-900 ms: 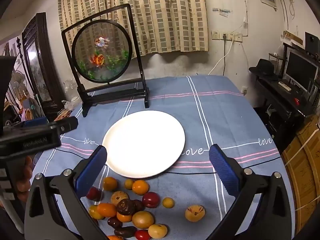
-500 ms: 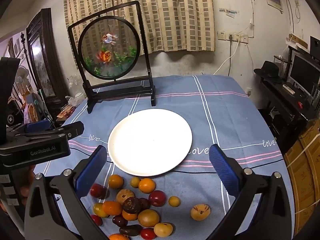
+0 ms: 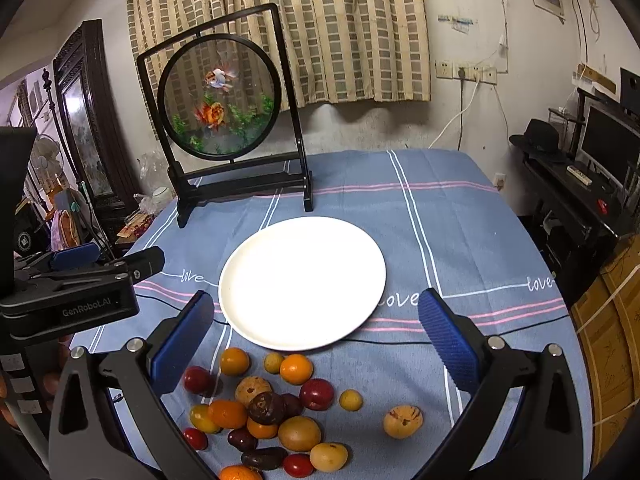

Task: Organize fruits

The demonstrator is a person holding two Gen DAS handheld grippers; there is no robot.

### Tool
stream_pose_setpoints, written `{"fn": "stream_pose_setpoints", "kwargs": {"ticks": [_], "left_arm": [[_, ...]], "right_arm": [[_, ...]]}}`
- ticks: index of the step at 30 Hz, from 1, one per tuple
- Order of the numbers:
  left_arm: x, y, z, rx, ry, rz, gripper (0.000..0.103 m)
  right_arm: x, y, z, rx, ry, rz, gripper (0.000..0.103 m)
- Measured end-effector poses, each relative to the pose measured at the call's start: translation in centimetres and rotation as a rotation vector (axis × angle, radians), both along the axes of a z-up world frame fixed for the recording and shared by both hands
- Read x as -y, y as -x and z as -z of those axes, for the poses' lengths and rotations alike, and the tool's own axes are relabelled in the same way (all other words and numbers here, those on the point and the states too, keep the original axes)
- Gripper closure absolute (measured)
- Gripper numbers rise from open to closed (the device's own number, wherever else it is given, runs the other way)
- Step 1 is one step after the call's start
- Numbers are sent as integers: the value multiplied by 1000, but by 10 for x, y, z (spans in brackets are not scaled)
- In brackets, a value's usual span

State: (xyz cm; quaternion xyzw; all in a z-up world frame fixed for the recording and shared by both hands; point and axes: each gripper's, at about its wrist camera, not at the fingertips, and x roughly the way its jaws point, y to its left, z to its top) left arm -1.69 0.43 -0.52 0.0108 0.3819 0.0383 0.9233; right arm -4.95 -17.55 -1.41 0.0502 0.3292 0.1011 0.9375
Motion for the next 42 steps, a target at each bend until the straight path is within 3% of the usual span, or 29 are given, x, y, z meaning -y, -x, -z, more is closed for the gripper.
{"fn": "stream_pose_setpoints", "kwargs": {"ticks": [13,19,29,36,42], "left_arm": [[0,3,-4,8,31,18,3],[-6,2,7,-30,36,15,3],[-52,24,49,-103,63,-13,3],[-51,53,71,-135,7,74,3],[-55,63,84,-166,32,85,3]], "right_arm": [[5,4,0,6,-26,-2,1],[6,8,6,-13,-7,-16,1],[0,32,47,-139,69,-140,1],[-1,54,68,-206,125,-218,1],[38,62,87,-279,111,-120,1]]}}
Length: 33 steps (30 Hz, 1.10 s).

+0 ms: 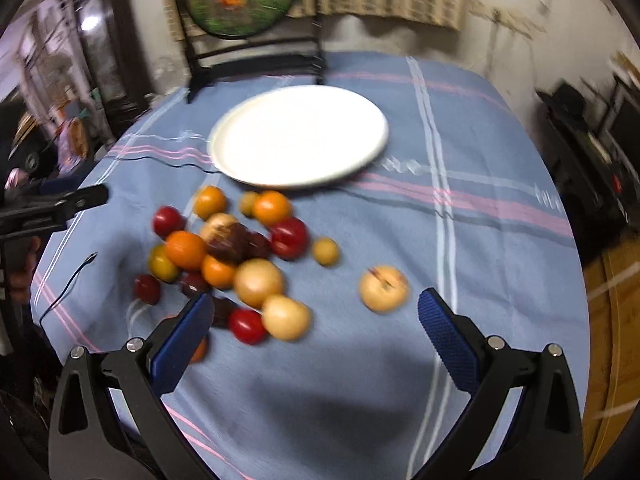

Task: Organize fruits
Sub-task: 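Grasp the large orange with the left tool while the right tool grasps the pale apple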

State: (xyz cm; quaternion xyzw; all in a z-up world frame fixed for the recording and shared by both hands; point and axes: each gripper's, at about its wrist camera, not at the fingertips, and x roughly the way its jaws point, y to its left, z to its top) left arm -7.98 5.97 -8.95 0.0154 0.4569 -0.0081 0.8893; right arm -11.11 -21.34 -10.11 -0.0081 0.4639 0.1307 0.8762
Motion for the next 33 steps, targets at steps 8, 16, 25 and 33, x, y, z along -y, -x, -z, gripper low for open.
{"fn": "stream_pose_setpoints", "kwargs": {"ticks": [8,16,25,33], "left_arm": [[46,29,11,-19,34,287,3],[101,47,52,-105,-15,450,3],[128,48,80,-142,-72,475,5],[131,45,105,-234,-48,434,56]], "right_arm": [[34,5,28,-83,9,110,1],[24,13,32,-92,-20,83,2],[30,-12,35,-57,-5,129,5],[26,-52,65,-111,50,111,28]]}}
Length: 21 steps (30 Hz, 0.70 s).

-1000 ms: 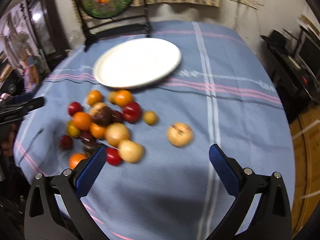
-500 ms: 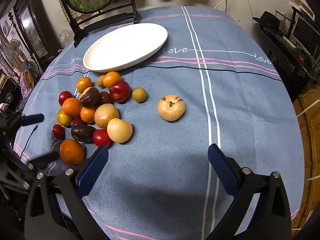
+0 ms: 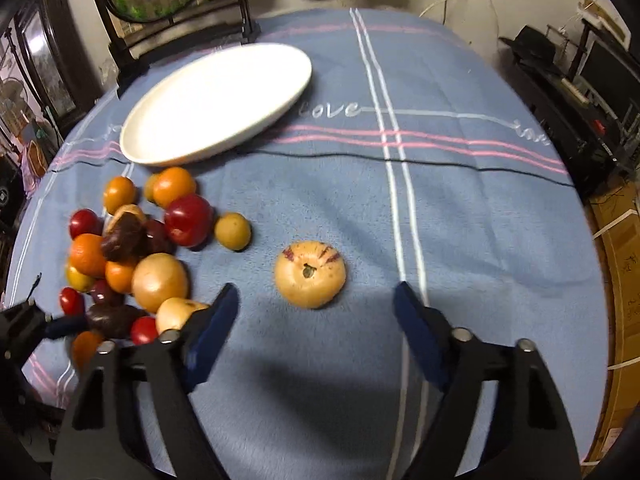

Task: Organize fruits
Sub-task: 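Grasp the large orange with the left tool while the right tool grasps the pale apple, then carry the orange and apple onto the white plate and open both tools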

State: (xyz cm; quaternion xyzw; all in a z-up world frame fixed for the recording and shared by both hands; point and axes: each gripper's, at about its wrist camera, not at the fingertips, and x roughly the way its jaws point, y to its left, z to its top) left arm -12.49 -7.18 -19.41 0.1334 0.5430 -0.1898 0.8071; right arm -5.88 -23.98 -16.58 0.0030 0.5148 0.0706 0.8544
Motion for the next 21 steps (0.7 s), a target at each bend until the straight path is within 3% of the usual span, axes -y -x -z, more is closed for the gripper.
{"fn": "stream_pose_setpoints", "kwargs": {"ticks": [2,4,6,10,21], "left_arm": [[-2,-1,1,-3,8,-16,58],[-4,-1,0,-5,14,-32,59],[-4,0,-1,2,10,-39,59],[-8,4,-14,25,23,-44,59],[-34,-19,-77,118,123,-119,59]], "right_arm": [[-2,-7,8,-22,23,-21,48],[-3,-10,12,-36,-17,-67,61],[-3,-11,11,-37,-9,-89,62],[8,-8,0,-33,-86,-88,62],[13,0,-36,28,-174,-99,61]]}}
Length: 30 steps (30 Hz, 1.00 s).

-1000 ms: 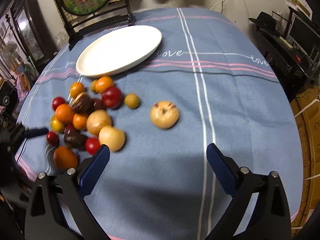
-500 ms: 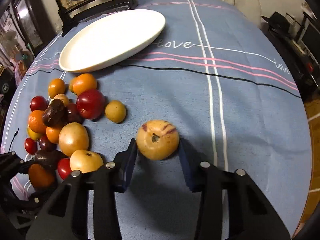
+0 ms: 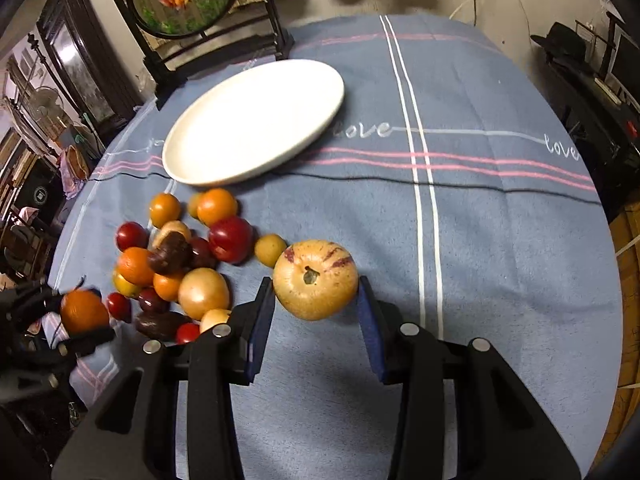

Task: Organize fruits
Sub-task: 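Carry the orange and apple onto the white plate and open both tools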

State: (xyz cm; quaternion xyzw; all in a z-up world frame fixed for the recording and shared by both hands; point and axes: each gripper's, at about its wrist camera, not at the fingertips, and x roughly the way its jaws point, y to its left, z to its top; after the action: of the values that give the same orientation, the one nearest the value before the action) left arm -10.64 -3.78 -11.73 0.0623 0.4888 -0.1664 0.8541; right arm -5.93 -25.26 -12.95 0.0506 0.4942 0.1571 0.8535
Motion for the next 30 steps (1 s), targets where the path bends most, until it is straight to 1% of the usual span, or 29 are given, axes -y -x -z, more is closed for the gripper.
{"fn": "stream_pose_setpoints", "kwargs": {"ticks": [2,4,8,11,14,21,23,30], "left_arm": [[-2,-4,-11,16,15,-17,59],[-6,-17,-23,38,23,-46,59],[-10,-48,-41,75,-12,-112,59],[-13,-73,-51,86,-10,-167,59],[-15,-94,-56,98,-19,-194,59],[-23,-147,-58,103,-17,-243,59],[-23,-158,-57,101,-16,-241,59],[-22,-198,-41,79,-41,-239,59]], "right_arm": [[-7,-3,-10,21,-1,-9,61],[-11,-6,-21,43,-17,-19,61],[-25,-16,-41,84,-44,-48,61],[-36,-29,-53,104,-53,-70,61],[-47,-48,-65,128,-64,-84,61],[-64,-91,-86,187,-63,-114,61],[-68,-100,-88,196,-60,-120,61],[-79,-135,-75,172,-49,-127,61]]}}
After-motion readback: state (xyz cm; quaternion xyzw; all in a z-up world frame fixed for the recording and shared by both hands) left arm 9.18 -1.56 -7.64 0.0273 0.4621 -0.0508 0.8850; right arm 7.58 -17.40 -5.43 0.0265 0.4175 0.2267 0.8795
